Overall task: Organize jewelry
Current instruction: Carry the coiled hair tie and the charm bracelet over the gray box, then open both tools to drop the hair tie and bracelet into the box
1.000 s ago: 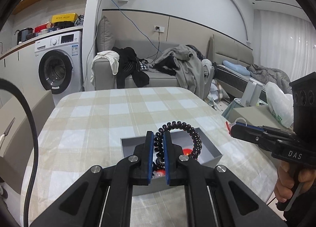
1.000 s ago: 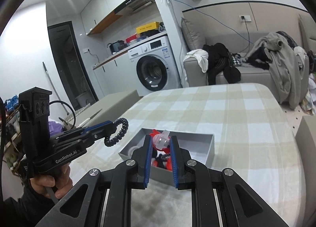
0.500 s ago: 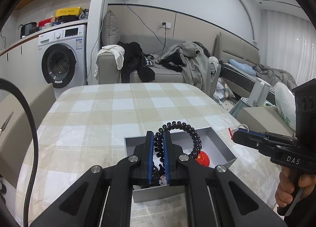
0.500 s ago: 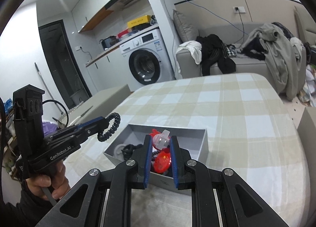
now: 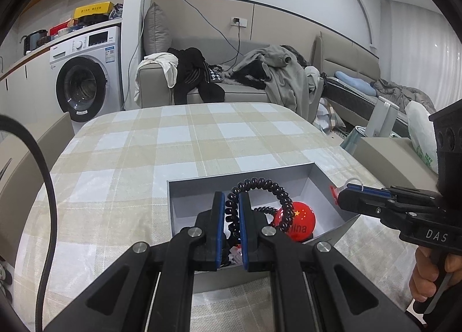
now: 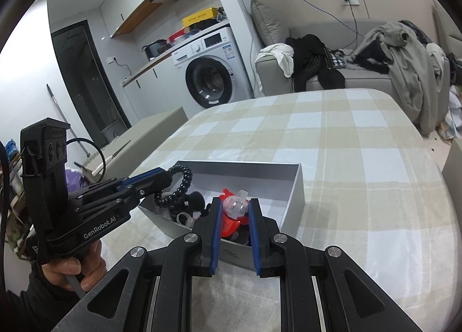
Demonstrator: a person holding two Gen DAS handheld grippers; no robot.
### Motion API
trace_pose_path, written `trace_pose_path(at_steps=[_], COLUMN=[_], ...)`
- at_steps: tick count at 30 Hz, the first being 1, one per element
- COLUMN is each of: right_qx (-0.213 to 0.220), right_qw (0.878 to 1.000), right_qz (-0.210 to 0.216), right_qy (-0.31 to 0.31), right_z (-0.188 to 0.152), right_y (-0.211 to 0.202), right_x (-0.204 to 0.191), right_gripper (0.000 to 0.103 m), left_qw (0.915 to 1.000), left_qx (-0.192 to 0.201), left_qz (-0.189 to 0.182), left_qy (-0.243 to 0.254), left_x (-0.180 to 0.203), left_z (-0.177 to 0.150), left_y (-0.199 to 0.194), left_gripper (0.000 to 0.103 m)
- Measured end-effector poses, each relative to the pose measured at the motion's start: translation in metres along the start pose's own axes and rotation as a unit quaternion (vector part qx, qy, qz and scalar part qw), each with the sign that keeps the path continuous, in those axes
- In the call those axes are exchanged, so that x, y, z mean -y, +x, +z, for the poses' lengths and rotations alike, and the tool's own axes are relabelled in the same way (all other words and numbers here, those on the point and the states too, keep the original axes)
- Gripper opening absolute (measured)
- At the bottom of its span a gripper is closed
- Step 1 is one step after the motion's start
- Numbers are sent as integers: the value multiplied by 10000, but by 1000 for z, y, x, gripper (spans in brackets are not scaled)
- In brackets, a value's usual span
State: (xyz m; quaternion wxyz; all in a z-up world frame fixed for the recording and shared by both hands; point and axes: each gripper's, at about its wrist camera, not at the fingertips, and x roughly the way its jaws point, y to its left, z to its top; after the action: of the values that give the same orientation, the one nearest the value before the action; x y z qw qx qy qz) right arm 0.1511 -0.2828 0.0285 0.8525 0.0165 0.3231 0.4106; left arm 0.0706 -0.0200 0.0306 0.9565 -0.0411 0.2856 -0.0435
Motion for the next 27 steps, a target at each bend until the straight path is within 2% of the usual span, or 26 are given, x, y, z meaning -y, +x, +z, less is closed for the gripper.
trace_pose_path(at_steps=[27], right_qx=[37], right_qw=[10000], right_qz=[44], right_qy=[37], right_z=[-3], right_y=[-3], right_x=[2], right_gripper=[19], left_qw=[9999], left_qx=[-16], left_qz=[35], left_qy=[99], left_x=[7], left_z=[-2], left_y=[6], left_gripper=[6])
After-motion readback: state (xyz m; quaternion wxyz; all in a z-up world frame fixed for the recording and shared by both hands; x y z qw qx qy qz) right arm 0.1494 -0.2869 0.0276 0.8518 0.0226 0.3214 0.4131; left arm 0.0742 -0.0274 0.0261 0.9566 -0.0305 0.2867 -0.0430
